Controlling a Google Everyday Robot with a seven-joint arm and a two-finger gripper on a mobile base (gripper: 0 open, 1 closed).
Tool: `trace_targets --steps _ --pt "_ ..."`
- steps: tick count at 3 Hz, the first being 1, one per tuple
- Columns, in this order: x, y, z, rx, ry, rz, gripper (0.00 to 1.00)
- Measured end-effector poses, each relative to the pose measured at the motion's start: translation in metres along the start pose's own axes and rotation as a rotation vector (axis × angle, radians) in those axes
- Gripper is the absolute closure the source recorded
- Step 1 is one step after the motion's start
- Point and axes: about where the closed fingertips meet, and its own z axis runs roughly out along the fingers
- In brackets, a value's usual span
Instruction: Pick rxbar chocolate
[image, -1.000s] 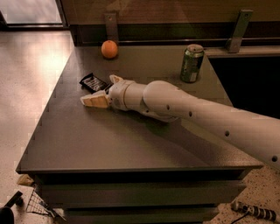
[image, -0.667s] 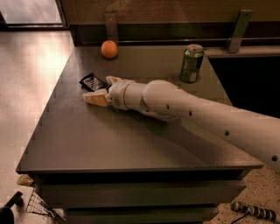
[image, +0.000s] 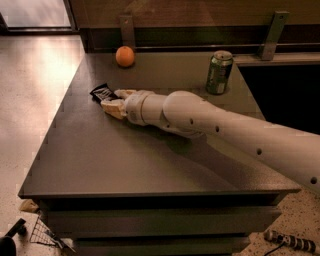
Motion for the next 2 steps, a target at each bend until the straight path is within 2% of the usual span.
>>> trace_targets --steps 2 --pt "-0.0031 -0.0001 -0.0001 -0.009 0.005 -0.009 1.0"
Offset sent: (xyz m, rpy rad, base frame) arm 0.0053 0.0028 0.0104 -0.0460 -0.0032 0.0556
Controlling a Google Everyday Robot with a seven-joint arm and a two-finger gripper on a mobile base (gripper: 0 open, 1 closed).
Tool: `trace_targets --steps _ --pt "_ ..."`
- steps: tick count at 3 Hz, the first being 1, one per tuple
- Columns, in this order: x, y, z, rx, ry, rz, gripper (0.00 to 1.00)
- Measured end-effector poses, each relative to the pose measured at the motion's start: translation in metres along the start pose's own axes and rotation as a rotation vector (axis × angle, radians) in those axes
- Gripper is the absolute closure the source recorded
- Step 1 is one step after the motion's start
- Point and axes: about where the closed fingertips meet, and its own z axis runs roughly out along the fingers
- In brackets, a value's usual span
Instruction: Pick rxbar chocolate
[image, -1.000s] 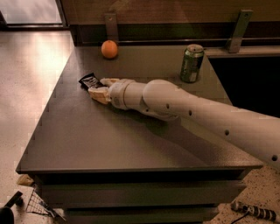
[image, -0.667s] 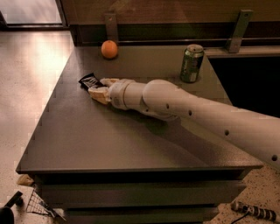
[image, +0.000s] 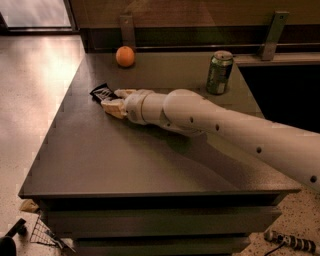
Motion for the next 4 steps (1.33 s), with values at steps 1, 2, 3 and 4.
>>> trace_targets --steps 1,2,3,4 --pt "-0.021 -0.005 -0.014 -0.027 0.005 -0.042 1.0" --pt "-0.057 -0.018 -0.045 -0.078 -0.014 -0.117 1.0" --pt "-0.101 -0.03 -0.078 -0.163 -0.028 -0.208 1.0" --pt "-0.119 -0.028 -0.097 -0.245 -0.014 -0.252 1.0"
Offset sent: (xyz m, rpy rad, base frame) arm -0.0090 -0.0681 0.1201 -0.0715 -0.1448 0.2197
